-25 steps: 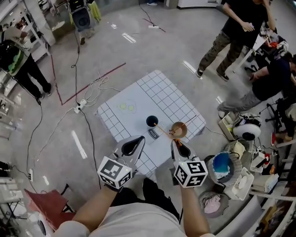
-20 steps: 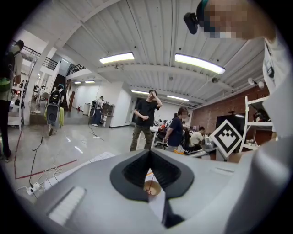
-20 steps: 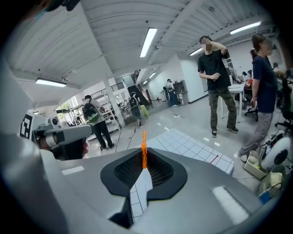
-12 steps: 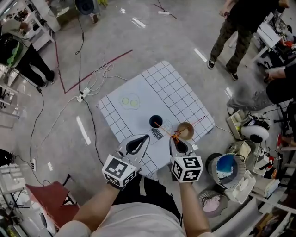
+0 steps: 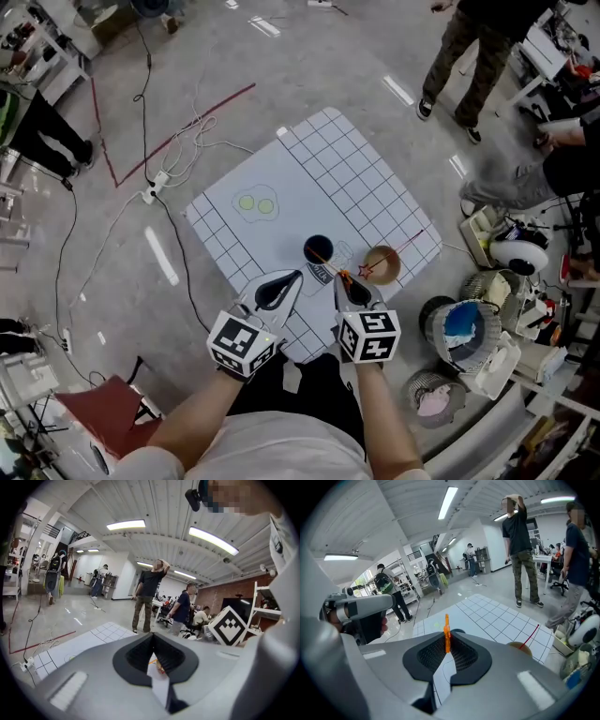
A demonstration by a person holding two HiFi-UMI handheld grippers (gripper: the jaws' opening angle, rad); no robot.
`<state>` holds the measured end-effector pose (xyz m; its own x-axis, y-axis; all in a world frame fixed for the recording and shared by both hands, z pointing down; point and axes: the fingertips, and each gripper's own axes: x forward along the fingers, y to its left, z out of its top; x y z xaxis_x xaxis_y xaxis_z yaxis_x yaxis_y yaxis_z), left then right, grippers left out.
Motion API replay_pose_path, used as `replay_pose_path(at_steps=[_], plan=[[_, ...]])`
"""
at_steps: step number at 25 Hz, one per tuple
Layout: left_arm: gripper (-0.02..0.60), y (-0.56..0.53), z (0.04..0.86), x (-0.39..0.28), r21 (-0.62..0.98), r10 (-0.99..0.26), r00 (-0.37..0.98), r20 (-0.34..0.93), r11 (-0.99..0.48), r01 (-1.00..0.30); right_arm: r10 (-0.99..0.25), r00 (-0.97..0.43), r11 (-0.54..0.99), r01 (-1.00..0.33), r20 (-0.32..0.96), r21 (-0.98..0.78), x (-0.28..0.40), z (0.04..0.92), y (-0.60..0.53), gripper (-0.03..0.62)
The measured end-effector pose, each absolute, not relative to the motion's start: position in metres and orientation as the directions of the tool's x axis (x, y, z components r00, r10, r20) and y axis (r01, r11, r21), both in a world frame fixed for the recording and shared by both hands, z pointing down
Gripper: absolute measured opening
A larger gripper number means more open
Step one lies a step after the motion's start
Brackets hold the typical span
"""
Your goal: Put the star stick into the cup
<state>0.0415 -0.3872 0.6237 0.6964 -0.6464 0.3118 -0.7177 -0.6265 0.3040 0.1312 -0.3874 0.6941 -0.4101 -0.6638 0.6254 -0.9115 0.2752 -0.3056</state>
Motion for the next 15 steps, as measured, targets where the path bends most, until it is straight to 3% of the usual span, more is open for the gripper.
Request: replay_pose_path(at_steps=[15], plan=[[0.006, -0.406, 0.643, 0.034, 0.324, -0.613, 0.733, 0.293, -0.658, -0.680, -0.671, -0.362, 0.277, -0.932, 0.647, -0.234, 0.121, 0.708, -0.401, 0.035]])
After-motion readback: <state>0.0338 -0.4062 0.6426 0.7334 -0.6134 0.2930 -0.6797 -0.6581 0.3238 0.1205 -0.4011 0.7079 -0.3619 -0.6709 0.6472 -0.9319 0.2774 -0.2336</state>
